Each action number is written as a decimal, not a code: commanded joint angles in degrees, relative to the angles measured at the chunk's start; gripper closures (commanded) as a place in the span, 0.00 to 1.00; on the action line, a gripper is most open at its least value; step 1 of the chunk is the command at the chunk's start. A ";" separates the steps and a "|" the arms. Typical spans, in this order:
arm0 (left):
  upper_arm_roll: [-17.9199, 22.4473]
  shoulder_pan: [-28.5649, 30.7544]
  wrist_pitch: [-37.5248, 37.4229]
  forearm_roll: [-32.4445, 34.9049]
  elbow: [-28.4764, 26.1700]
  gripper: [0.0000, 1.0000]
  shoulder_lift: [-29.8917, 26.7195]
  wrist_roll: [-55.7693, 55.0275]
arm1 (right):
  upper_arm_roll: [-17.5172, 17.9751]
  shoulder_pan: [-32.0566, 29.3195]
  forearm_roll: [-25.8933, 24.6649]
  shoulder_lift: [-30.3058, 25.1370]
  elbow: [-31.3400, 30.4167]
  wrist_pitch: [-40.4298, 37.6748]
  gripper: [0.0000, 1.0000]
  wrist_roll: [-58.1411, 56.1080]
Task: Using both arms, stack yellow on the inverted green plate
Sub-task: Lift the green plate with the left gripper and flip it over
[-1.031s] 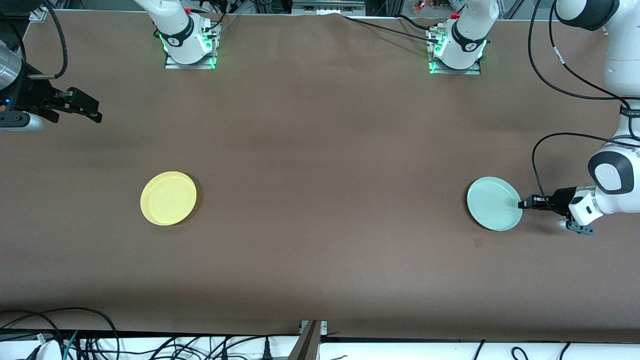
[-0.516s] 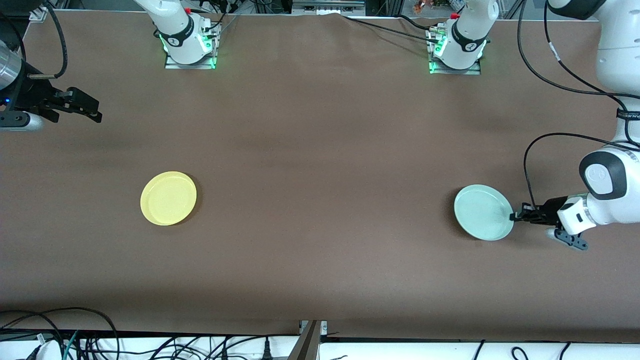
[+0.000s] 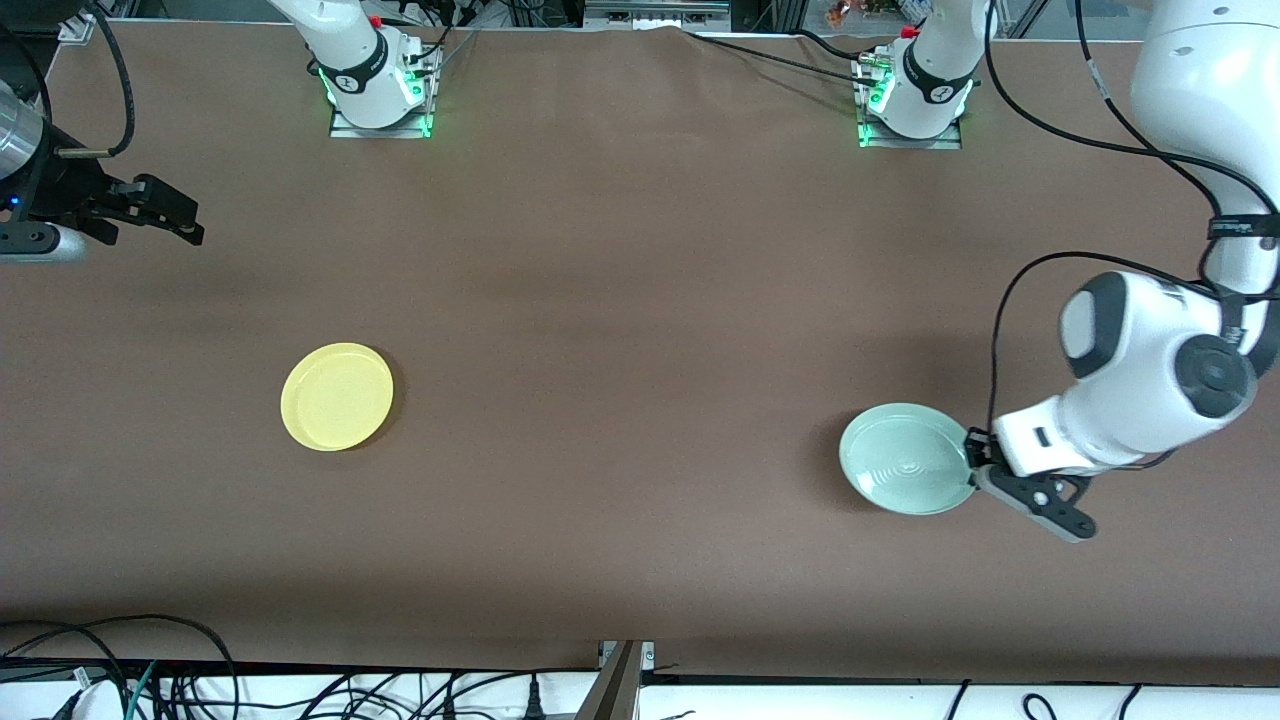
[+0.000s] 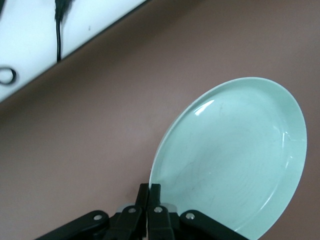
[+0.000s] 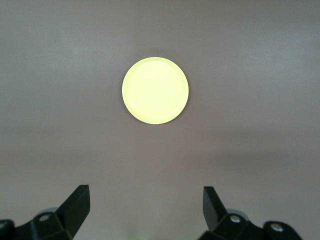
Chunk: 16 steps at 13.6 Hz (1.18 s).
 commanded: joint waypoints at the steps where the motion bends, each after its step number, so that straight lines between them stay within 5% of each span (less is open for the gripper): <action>1: -1.10 -3.92 3.95 11.75 0.56 1.00 0.22 -4.99 | 0.01 0.00 0.72 -0.16 0.87 -1.10 0.00 0.15; 9: -0.93 -19.56 3.62 49.12 -0.32 1.00 0.66 -35.12 | -0.08 0.00 0.72 -0.16 0.87 -1.10 0.00 -0.21; 13: -1.01 -28.08 -10.94 60.81 -1.47 1.00 2.15 -48.29 | -0.17 -0.09 0.80 -0.16 0.87 -1.10 0.00 -0.38; 16: -1.01 -32.14 -17.37 62.86 -1.47 1.00 3.30 -52.64 | -0.17 -0.09 0.72 -0.16 0.87 -1.10 0.00 -0.38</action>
